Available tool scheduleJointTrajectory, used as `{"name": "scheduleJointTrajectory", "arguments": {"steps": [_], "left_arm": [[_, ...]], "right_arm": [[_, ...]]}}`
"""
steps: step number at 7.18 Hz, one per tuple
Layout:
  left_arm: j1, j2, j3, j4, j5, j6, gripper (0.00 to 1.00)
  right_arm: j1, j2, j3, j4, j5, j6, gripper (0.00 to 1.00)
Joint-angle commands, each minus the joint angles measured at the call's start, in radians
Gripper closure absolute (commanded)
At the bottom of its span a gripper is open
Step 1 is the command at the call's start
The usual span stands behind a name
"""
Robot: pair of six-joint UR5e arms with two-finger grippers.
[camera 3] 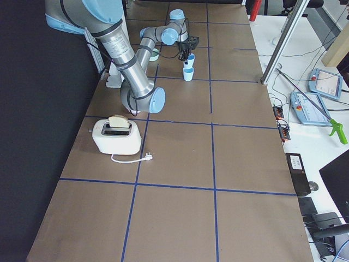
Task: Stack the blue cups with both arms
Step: 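Carry the cup with the right gripper over the centered cup, then lower the cup into the centered cup and open the right gripper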
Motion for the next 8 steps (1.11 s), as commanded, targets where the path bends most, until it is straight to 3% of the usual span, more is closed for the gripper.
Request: {"name": "scheduleJointTrajectory", "arguments": {"steps": [1,2,5,6,8], "left_arm": [[0.0,0.001,-0.001,-0.002,0.0,0.0,0.0],[0.0,0.001,-0.001,-0.003,0.0,0.0,0.0],[0.0,-0.001,-0.001,-0.005,-0.002,0.0,0.0],[0.0,0.001,0.001,-0.005,-0.002,0.003,0.0],[0.002,-0.004,0.019,-0.005,-0.003,0.002,0.0]], "right_arm": [[-0.006,0.003,-0.017,0.012,-0.007,0.005,0.95],[-0.006,-0.002,-0.012,0.013,-0.013,0.0,0.03],[0.013,0.001,-0.005,0.012,0.0,-0.029,0.0],[0.079,-0.011,0.001,0.012,0.105,-0.125,0.0],[0.282,-0.138,0.04,0.012,0.364,-0.408,0.0]]}}
